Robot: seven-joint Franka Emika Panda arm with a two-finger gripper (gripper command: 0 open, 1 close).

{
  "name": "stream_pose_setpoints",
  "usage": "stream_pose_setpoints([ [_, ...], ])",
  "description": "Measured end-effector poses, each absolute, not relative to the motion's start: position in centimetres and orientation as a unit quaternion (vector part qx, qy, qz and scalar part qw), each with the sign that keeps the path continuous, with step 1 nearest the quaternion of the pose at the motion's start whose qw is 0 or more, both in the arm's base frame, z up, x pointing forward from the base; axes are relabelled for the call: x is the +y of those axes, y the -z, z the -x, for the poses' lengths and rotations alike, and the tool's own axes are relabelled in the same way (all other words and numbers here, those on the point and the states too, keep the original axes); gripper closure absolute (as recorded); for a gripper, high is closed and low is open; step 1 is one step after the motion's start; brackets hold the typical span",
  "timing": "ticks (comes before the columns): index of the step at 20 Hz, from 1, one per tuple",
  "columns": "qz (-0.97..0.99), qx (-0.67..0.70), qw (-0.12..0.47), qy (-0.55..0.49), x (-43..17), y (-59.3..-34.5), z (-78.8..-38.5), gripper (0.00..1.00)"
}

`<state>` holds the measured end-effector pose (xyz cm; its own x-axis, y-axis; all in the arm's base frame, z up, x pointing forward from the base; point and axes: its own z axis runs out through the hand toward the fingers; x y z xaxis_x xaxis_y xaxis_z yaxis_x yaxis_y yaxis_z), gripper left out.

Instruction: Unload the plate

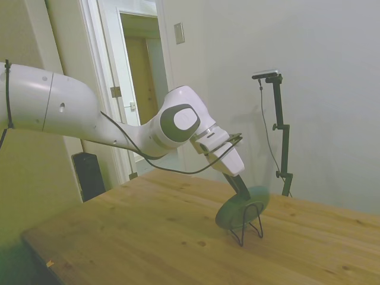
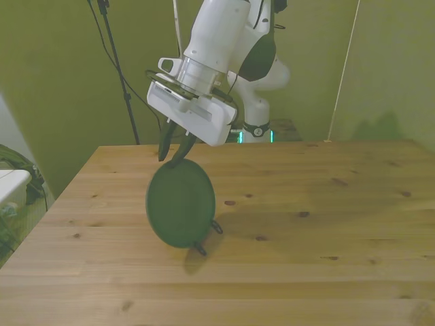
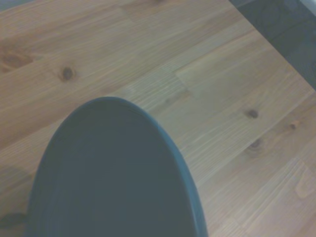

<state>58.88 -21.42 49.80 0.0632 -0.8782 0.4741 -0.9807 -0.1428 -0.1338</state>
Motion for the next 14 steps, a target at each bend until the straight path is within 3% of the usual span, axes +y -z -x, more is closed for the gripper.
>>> stream_pose_setpoints([
  [14,-0.718,-0.643,0.114,-0.241,-21.35,-50.48,-59.08,1.00],
])
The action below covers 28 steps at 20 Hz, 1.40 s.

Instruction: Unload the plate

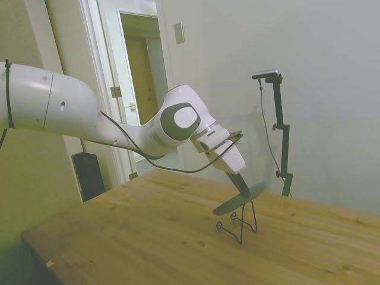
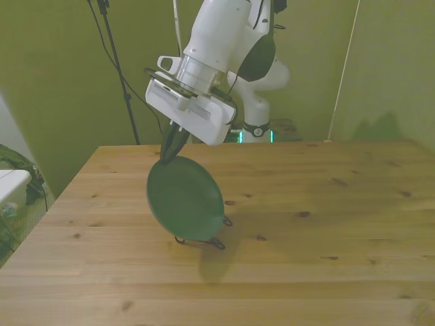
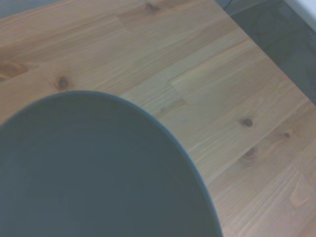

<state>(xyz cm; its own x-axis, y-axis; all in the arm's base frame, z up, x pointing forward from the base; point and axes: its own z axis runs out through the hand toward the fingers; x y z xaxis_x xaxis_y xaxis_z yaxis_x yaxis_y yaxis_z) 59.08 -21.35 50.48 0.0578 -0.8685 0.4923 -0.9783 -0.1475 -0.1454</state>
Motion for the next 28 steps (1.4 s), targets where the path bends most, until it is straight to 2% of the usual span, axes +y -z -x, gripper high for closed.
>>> stream_pose_setpoints([
  [4,-0.723,-0.634,0.099,-0.256,-19.9,-52.0,-59.1,1.00],
  [8,-0.741,-0.613,0.072,-0.264,-15.6,-53.4,-57.8,1.00],
  [14,-0.773,-0.582,0.037,-0.248,-8.2,-53.6,-54.1,1.00],
  [19,-0.805,-0.556,0.024,-0.206,-4.3,-51.2,-50.6,1.00],
  [24,-0.836,-0.527,0.028,-0.151,-3.8,-47.0,-48.8,1.00],
  [28,-0.840,-0.525,0.038,-0.134,-4.5,-44.8,-48.3,1.00],
])
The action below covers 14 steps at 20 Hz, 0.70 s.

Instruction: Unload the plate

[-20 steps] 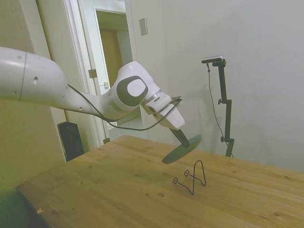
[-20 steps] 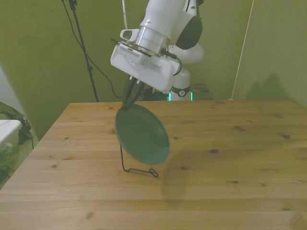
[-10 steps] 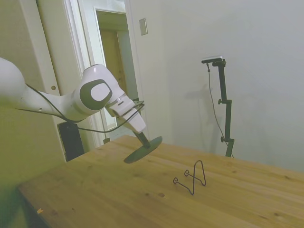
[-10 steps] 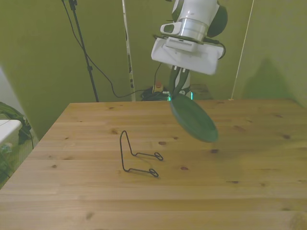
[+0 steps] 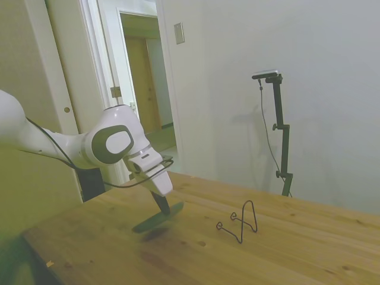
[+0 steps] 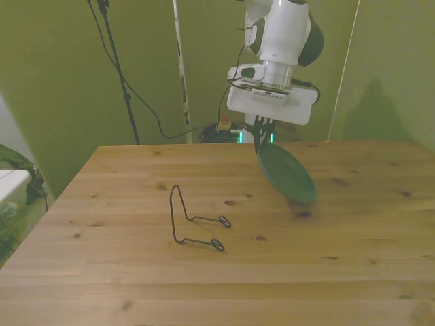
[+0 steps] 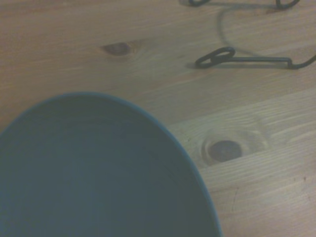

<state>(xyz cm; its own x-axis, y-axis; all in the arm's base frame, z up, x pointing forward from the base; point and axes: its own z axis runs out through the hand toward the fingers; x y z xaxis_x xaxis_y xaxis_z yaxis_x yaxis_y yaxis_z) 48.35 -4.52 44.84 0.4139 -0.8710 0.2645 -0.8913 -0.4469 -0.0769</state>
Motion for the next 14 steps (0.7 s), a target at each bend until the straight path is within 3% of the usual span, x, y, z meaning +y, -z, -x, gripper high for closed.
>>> stream_pose_setpoints([
  [9,-0.849,-0.516,0.047,-0.105,-6.7,-39.1,-48.6,1.00],
  [14,-0.849,-0.517,0.050,-0.100,-7.3,-37.7,-49.2,1.00],
])
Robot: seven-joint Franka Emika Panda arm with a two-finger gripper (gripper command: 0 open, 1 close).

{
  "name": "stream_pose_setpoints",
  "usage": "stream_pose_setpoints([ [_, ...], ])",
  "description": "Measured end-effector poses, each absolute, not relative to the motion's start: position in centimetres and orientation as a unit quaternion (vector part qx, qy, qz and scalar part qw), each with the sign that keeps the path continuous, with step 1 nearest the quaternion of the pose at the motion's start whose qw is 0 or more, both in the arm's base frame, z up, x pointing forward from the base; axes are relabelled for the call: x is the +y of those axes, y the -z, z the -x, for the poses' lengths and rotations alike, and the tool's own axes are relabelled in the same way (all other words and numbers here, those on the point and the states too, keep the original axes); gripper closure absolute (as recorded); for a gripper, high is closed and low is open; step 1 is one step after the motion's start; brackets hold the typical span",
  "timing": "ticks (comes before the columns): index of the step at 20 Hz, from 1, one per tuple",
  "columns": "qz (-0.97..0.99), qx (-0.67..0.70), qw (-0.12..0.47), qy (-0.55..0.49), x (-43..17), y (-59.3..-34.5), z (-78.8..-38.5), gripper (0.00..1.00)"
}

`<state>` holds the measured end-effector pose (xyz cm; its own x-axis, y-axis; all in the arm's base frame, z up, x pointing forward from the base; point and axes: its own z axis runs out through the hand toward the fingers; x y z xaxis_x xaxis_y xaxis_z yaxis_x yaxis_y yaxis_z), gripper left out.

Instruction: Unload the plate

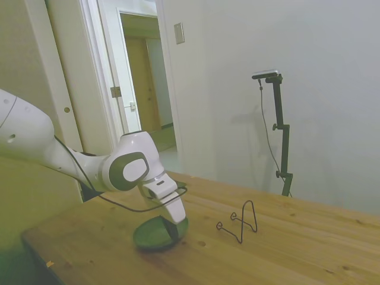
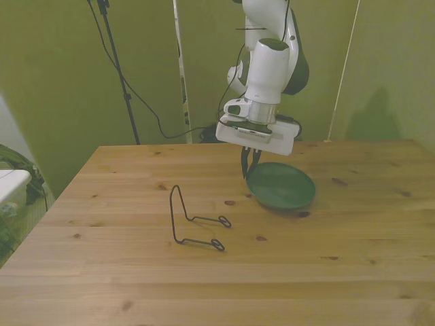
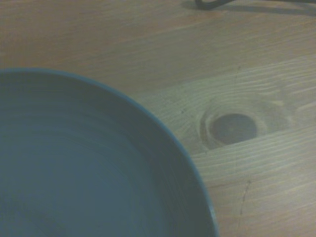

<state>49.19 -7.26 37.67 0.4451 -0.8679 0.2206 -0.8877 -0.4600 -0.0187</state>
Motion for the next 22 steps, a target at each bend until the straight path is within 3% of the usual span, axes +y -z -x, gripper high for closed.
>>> stream_pose_setpoints([
  [2,-0.849,-0.517,0.050,-0.100,-7.3,-37.5,-49.3,1.00],
  [3,-0.849,-0.517,0.050,-0.100,-7.3,-37.5,-49.3,0.00],
  [14,-0.849,-0.515,0.046,-0.109,-7.4,-38.4,-49.6,0.00],
  [22,-0.851,-0.509,0.017,-0.125,-7.4,-45.4,-48.5,0.00],
])
